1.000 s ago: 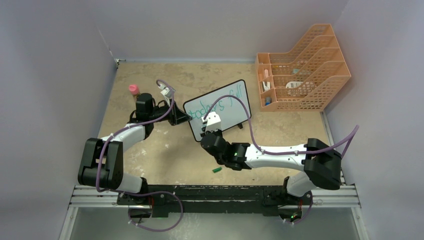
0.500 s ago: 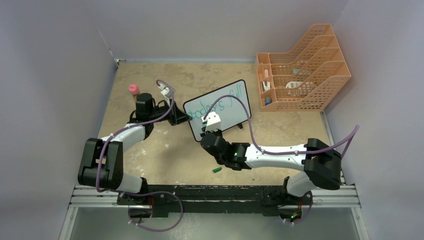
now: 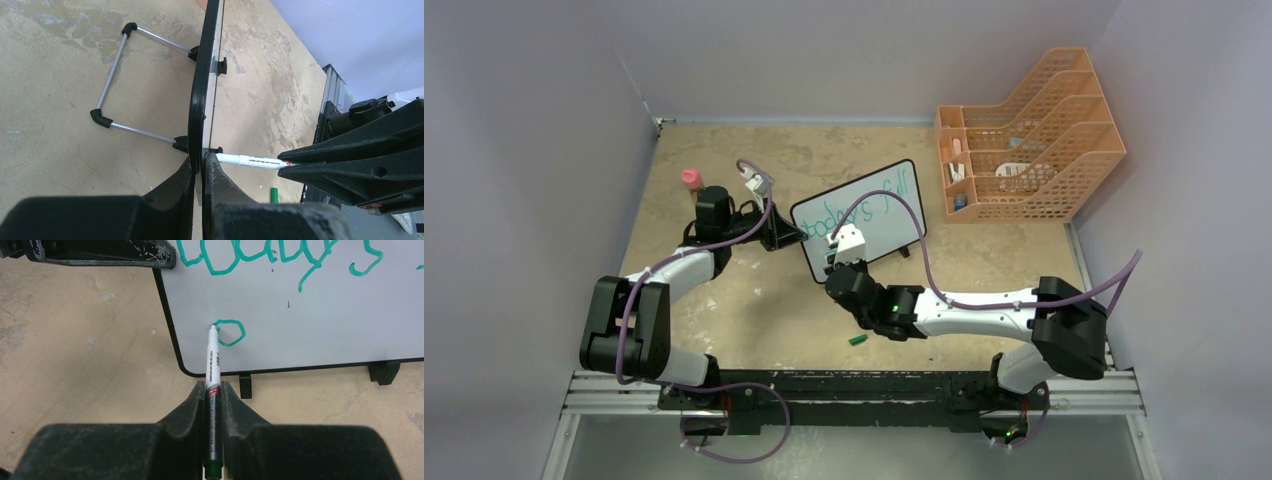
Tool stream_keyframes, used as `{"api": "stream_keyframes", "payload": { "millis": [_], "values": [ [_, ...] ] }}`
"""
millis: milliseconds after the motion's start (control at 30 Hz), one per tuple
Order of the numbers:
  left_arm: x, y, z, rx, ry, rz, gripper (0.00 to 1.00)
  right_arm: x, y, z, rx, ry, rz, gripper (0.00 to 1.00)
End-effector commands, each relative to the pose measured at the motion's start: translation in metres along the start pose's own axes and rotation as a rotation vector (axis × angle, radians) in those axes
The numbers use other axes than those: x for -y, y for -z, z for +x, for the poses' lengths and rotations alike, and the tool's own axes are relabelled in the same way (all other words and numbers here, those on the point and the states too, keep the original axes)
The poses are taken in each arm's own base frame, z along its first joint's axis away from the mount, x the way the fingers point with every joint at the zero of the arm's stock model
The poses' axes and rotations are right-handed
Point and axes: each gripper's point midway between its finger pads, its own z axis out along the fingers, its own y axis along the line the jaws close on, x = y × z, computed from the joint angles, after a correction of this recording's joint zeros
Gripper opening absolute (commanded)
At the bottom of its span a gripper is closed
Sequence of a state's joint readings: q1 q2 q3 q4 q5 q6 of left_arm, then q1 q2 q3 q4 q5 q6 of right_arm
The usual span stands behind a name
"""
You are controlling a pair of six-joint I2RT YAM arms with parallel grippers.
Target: Write a sentence on the whiteboard
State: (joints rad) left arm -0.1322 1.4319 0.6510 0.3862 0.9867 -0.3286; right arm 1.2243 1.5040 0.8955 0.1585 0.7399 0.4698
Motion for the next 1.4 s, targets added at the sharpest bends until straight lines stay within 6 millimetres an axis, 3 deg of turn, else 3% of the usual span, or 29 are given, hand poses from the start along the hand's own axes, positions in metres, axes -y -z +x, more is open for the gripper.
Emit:
{"api": "stream_keyframes", "payload": {
  "millis": [0, 767, 1067, 1367],
  "values": [
    [0.013, 0.001, -0.022, 0.041, -0.097, 0.036, 0.00, -0.001, 0.001, -0.007, 0.011, -0.039, -0.008, 0.00],
    [0.013, 0.001, -0.023, 0.042, -0.100, 0.035, 0.00, 0.012, 0.005, 0.008, -0.022, -0.047, 0.028, 0.00],
    [0.014, 0.001, -0.023, 0.042, -0.100, 0.034, 0.00, 0.008, 0.019, -0.020, 0.020, -0.079, -0.012, 0.00],
    [0.014, 0.001, -0.023, 0.043, -0.101, 0.035, 0.00, 0.032, 0.017, -0.037, 0.059, -0.122, 0.045, 0.00]
  ]
}}
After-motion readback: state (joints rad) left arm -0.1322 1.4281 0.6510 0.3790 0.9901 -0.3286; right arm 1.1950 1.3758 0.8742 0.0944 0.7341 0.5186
